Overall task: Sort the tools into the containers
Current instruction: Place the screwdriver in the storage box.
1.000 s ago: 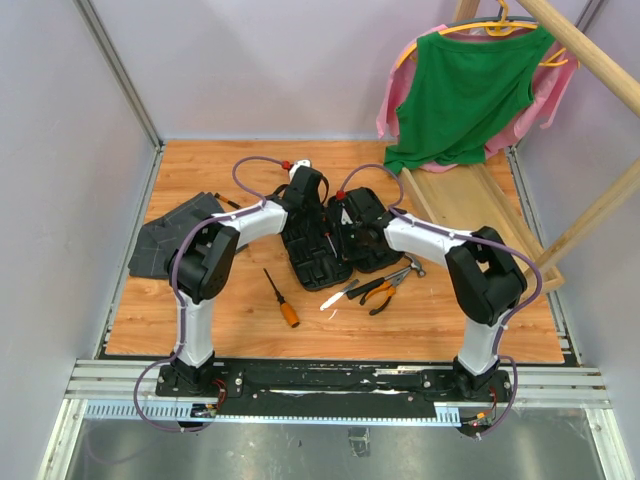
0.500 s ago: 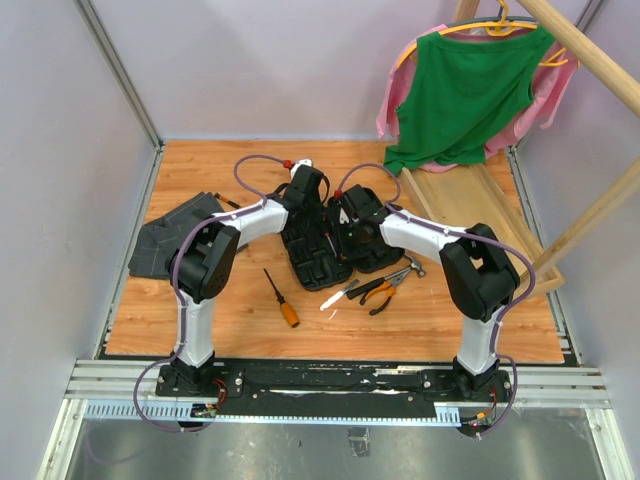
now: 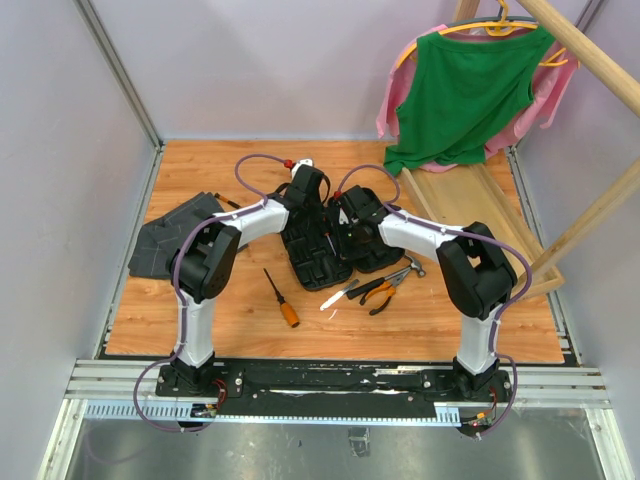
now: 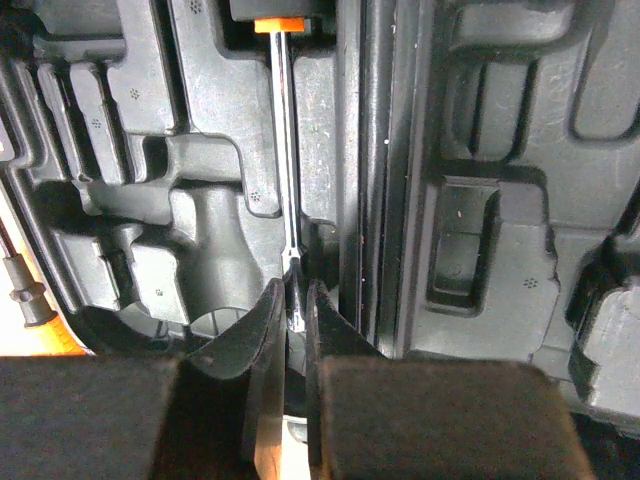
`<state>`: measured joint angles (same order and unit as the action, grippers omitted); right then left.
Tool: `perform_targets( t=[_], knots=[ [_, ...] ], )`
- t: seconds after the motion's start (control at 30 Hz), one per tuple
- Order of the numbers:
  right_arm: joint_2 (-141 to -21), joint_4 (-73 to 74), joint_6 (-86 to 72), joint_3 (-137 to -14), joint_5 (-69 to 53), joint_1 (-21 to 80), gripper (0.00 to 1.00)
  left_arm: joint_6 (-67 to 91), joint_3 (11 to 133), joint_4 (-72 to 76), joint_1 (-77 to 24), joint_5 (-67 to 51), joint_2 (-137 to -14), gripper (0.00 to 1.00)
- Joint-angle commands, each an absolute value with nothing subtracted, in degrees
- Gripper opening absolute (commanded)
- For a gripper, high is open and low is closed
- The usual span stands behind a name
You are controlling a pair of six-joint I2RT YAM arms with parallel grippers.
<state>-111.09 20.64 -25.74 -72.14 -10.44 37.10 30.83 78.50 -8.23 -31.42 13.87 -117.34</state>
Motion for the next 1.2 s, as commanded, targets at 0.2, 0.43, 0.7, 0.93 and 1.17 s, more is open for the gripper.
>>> perform_targets(
  t=[0.2, 0.43, 0.7, 0.93, 1.17],
  knots=[
    [-127.92, 32.42, -24.14, -62.72, -0.02, 37.78, 0.01, 26.90, 73.09, -26.63, -31.55, 15.56, -127.91, 0.25],
    [-127.53, 31.80, -24.61, -61.36, 3.60, 37.83, 0.01, 26.81, 72.27, -25.92, -31.55, 15.17, -127.90, 0.24],
    [-129.05, 30.06, -25.62, -58.97, 8.76, 38.20, 0.01, 26.85, 71.81, -25.54, -31.64, 14.78, -128.14, 0.24],
    [-133.18, 29.23, -26.50, -58.20, 11.33, 38.66, 0.01, 26.96, 72.12, -25.41, -31.90, 14.50, -127.97, 0.23],
    [-123.81, 30.23, -25.91, -56.98, 9.28, 39.10, 0.01, 26.99, 70.82, -24.86, -31.99, 14.68, -126.85, 0.23]
  ],
)
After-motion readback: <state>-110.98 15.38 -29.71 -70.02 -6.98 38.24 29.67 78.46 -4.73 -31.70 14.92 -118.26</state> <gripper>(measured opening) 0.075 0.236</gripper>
